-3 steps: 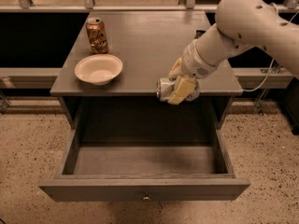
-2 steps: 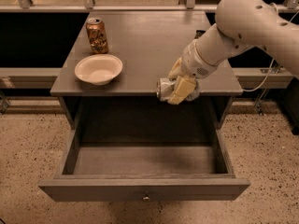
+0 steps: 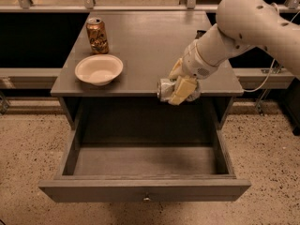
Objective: Pick 7up can from top drawer and place on counter
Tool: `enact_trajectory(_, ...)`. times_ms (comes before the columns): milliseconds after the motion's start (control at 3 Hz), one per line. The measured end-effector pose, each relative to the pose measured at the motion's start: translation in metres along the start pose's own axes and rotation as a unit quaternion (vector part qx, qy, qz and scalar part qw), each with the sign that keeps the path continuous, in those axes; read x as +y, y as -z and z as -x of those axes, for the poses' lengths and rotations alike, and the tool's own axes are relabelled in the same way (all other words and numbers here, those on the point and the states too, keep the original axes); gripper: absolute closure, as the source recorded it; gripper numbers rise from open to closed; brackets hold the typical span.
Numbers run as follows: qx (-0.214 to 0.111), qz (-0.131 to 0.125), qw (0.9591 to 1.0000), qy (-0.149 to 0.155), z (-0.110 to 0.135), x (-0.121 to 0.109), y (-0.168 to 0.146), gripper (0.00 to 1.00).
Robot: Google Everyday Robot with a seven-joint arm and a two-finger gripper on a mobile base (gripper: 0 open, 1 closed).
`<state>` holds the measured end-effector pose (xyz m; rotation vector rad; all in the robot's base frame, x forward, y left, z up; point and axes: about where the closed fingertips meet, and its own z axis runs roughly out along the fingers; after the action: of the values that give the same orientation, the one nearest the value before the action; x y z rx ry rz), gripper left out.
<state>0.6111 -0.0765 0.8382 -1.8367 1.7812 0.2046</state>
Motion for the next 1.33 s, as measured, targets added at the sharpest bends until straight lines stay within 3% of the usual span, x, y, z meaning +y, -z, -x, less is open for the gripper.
enact_trajectory(1333,0.0,0.0,1.0,0.0,0.0008,-0.0004,0.0013,1.0)
